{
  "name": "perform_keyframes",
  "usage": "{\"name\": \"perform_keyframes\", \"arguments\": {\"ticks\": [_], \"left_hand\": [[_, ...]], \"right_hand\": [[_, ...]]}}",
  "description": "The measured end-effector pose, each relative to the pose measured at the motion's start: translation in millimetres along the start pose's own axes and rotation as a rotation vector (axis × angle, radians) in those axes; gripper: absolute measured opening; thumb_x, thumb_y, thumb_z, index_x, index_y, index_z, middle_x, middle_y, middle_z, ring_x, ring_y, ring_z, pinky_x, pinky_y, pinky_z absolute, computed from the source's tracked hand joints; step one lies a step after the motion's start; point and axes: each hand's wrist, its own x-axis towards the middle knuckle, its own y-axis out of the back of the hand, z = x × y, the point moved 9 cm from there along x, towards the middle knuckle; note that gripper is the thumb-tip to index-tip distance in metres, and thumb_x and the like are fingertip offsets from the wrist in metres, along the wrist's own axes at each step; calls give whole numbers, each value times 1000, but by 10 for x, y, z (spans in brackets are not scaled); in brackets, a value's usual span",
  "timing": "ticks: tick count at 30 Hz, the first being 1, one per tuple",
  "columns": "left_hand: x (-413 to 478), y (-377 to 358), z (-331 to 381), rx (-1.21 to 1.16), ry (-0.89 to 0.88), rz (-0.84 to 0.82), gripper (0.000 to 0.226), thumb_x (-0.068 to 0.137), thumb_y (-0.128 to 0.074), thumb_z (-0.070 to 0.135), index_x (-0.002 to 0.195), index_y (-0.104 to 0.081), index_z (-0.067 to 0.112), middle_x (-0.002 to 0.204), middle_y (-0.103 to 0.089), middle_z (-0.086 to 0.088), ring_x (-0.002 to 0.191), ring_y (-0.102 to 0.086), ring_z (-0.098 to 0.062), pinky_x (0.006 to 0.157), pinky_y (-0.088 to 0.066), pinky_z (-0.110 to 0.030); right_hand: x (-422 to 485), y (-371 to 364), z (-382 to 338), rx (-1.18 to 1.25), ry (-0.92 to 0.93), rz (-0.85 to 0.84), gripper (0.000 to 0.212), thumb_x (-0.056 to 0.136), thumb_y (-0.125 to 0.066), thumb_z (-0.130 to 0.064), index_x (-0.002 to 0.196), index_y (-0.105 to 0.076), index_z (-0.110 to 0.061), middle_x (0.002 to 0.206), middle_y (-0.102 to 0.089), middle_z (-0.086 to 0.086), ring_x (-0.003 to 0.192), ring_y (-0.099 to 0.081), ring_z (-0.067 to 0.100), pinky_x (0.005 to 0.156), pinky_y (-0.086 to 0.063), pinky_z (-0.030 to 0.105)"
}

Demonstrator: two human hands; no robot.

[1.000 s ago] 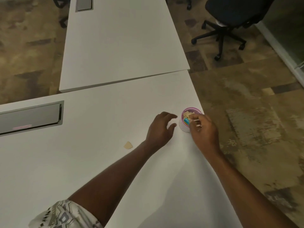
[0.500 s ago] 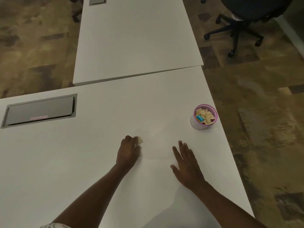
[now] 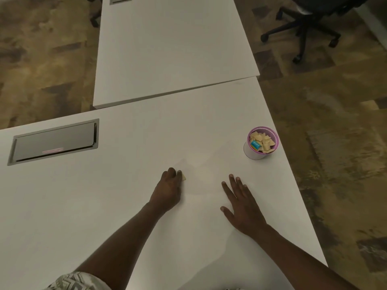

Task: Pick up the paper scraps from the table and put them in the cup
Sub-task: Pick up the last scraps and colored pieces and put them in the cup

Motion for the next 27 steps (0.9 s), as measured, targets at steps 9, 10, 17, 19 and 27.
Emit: {"name": "perform_keyframes", "arguments": {"ticks": [9,10,17,19,27], "left_hand": [[-9,-4,45,110,-19,69,22,76,-61,-11,91,-60,5,90,-54,-8,78,-49,-29,52,-44,-39],[6,-19,66,131,-28,52,26,69,-62,-15,84,-59,5,88,-54,-9,76,-50,-30,50,-43,-39],[150,26,194,219,-96,13,29,52,-57,-20,70,-55,2,73,-54,-16,62,-52,-33,44,-43,-38],[221,42,210,236,-101,9,28,53,-60,-18,72,-56,2,72,-55,-16,61,-52,-33,44,-41,-37],[437,4,165,243,-62,-8,22,67,-64,-9,84,-57,2,80,-57,-16,70,-54,-36,53,-42,-40]], "right_hand": [[4,-16,4,-8,-3,-1,75,96,-37,-53,158,-3,-27,166,12,2,153,10,20,124,-16,42],[3,-18,5,-11,-6,-2,76,96,-37,-53,158,-3,-27,166,12,2,153,10,20,124,-15,42],[-10,-25,-3,-22,-11,3,77,95,-39,-52,158,-3,-26,166,11,3,154,8,22,124,-17,44],[-7,-20,-8,-28,-9,1,76,96,-38,-52,159,-3,-25,166,11,4,154,8,23,124,-17,44],[-9,-6,-19,-19,-14,-5,75,97,-33,-54,158,-1,-25,166,12,3,153,11,21,125,-13,43]]}}
